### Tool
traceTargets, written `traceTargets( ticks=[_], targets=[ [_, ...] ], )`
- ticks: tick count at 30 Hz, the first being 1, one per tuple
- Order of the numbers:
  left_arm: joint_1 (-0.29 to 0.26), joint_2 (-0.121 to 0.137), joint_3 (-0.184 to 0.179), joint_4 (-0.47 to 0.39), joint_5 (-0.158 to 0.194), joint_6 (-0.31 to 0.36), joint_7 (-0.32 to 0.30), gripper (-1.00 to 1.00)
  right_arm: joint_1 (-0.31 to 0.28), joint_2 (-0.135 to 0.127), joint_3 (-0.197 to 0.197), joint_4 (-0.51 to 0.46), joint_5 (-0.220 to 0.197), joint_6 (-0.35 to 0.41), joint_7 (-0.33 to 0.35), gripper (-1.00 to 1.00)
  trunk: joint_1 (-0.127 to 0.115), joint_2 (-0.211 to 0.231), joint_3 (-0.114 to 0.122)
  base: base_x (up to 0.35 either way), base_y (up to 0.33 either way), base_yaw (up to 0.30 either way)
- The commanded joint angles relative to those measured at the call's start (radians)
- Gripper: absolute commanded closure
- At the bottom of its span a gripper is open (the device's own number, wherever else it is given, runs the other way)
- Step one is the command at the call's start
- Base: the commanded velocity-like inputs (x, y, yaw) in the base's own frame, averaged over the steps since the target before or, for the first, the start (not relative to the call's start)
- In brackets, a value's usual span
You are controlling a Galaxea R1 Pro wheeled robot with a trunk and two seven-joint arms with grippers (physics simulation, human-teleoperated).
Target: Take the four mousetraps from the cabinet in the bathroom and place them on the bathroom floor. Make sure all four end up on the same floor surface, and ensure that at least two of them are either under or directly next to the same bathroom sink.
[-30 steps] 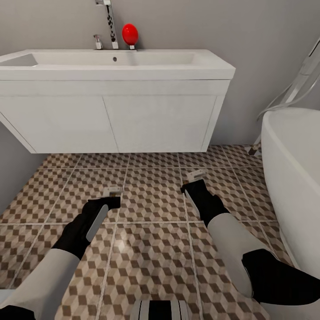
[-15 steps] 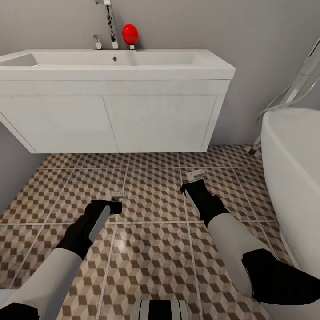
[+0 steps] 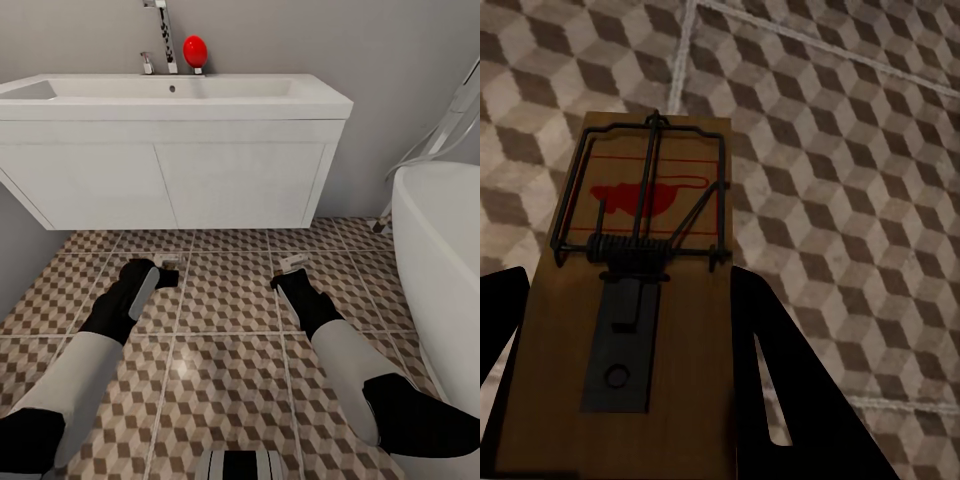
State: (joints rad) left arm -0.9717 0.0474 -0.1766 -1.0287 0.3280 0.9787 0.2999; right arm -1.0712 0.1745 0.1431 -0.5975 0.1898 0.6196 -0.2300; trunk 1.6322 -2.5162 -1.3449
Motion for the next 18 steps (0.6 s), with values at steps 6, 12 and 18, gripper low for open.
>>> traceTargets(
  ticks=[6, 12, 18],
  targets=[
    [-0.009, 0.006, -0.003, 0.176, 0.004, -0.121, 0.004, 1.0, 0.0, 0.0, 0.003, -0.002, 0.002, 0.006, -0.002, 1.0, 0.0, 0.0, -0.001, 0.0, 0.0, 0.0],
    [-0.009, 0.027, -0.011, 0.212, 0.006, -0.228, -0.006, 1.0, 0.0, 0.0, 0.003, -0.008, 0.002, 0.006, -0.002, 1.0, 0.0, 0.0, -0.001, 0.0, 0.0, 0.0],
    [-0.011, 0.032, -0.014, 0.221, 0.006, -0.238, -0.004, 1.0, 0.0, 0.0, 0.004, -0.012, 0.003, 0.0, -0.002, 1.0, 0.0, 0.0, -0.001, 0.0, 0.0, 0.0]
  ],
)
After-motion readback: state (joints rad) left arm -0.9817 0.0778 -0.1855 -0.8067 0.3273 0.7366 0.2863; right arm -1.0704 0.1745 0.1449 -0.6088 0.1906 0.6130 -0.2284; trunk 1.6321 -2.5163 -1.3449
